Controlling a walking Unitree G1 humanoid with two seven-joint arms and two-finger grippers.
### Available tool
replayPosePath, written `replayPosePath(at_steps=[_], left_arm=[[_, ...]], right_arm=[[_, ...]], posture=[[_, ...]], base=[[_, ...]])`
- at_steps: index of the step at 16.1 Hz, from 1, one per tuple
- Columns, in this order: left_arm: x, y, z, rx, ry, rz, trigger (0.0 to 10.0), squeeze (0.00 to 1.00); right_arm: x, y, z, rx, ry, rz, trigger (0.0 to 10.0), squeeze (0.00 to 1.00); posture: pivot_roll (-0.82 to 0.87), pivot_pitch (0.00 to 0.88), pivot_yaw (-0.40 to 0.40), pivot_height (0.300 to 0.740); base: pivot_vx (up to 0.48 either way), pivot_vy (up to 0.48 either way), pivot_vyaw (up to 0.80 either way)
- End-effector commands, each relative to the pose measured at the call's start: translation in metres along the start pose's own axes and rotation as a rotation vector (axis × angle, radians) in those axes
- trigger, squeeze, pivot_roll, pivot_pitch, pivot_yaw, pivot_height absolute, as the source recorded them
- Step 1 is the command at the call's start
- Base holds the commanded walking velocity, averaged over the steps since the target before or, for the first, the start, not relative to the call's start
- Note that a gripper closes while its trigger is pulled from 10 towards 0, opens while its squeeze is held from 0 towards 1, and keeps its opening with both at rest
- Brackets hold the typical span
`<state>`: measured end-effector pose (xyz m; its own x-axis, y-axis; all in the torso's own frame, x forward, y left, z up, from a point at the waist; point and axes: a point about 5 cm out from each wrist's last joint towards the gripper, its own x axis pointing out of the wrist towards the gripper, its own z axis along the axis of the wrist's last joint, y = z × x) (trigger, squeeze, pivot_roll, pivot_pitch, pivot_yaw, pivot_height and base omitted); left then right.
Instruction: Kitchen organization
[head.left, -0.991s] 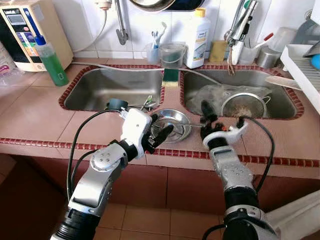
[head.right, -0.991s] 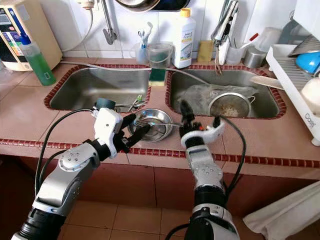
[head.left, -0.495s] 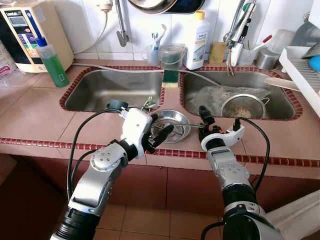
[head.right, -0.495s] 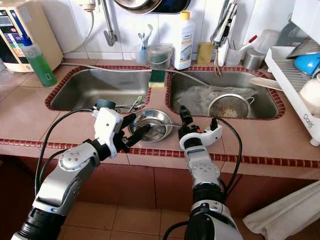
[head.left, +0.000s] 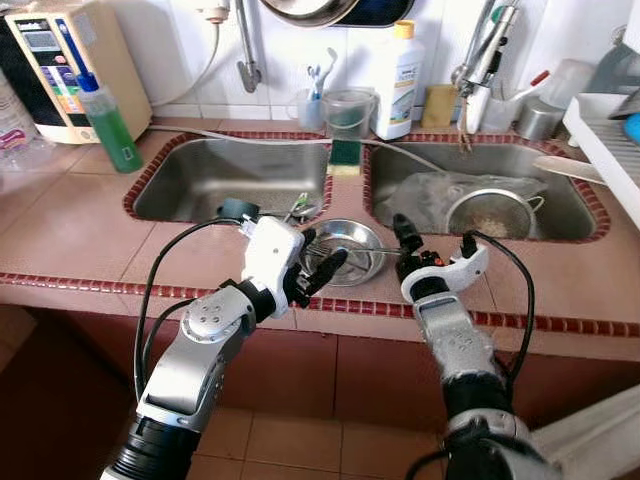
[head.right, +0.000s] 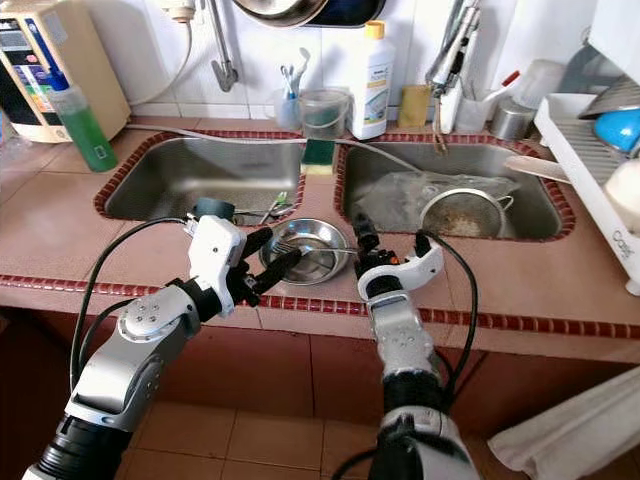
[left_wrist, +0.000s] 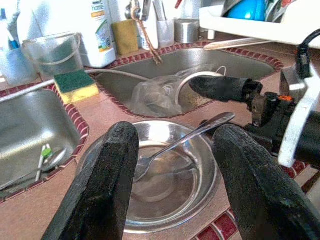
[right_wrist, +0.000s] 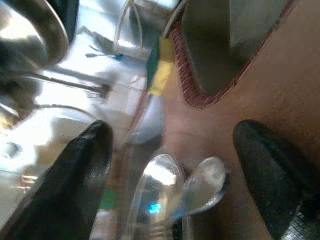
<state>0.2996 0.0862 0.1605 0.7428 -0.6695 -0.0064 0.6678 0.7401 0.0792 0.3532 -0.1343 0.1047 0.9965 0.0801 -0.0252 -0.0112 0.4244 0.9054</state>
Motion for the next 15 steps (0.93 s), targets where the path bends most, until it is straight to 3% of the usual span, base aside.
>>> replayPosePath(at_steps=[1,11,12,15], left_arm=[[0.000,0.001,0.003,0.020,-0.002,0.005,10.0,0.00],[0.002,0.000,0.003,0.019,-0.003,0.000,10.0,0.00],[0.003,0.000,0.003,0.021,-0.004,0.000,10.0,0.00],[0.003,0.004,0.004,0.032,-0.006,0.009,10.0,0.00]], right_arm=[[-0.009,-0.009,0.015,-0.123,-0.089,-0.067,10.0,0.00],[-0.021,0.004,0.033,-0.311,-0.213,-0.013,10.0,0.00],[-0.022,0.019,0.039,-0.404,-0.237,0.050,10.0,1.00],[-0.023,0.047,0.052,-0.563,-0.280,0.148,10.0,1.00]], posture=[[-0.17,0.034,0.053,0.736],[-0.18,0.029,0.054,0.736],[-0.18,0.030,0.056,0.736],[-0.18,0.032,0.057,0.736]], base=[[0.000,0.000,0.00],[0.000,0.000,0.00],[0.000,0.000,0.00],[0.000,0.000,0.00]])
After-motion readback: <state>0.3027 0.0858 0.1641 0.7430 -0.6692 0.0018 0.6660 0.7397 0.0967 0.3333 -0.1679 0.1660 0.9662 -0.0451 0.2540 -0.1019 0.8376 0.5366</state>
